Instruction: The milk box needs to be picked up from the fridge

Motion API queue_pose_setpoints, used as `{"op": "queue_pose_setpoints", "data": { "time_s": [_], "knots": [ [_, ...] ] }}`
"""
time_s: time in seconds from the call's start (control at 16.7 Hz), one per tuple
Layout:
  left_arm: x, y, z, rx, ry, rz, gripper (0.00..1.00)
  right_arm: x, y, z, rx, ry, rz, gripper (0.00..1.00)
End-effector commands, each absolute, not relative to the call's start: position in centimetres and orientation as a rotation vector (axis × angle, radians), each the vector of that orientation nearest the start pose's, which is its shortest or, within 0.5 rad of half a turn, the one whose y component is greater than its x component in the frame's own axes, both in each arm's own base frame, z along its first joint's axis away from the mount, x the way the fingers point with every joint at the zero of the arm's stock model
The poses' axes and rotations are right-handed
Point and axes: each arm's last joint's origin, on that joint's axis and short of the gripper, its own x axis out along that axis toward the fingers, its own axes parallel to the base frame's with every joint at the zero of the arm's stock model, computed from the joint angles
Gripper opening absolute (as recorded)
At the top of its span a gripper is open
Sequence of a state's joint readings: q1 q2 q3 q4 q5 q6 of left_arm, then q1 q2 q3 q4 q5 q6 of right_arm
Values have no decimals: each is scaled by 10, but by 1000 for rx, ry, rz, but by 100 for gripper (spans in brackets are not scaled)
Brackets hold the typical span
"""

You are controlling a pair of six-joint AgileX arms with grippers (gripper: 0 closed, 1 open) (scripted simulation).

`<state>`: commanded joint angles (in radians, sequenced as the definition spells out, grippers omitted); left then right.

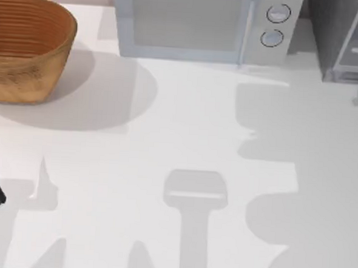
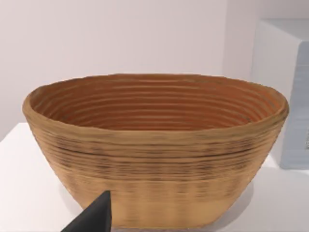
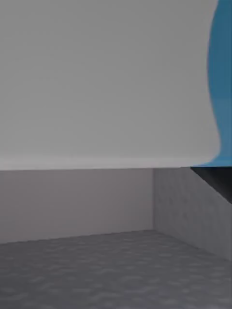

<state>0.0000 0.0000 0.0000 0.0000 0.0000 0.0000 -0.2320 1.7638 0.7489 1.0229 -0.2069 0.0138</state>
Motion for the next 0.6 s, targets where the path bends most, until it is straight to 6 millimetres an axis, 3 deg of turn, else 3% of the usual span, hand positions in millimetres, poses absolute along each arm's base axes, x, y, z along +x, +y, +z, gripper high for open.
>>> {"op": "queue_pose_setpoints", "data": {
  "time_s": [0.24,0.42,0.6],
  "knots": [
    [106,-1,160,0,0,0,100,310,-56,217,-13,-19,-8,0],
    [106,-1,160,0,0,0,100,264,-39,236,-14,-16,-10,0],
    [106,-1,160,0,0,0,100,210,-24,238,-8,-4,-11,0]
  ]
}}
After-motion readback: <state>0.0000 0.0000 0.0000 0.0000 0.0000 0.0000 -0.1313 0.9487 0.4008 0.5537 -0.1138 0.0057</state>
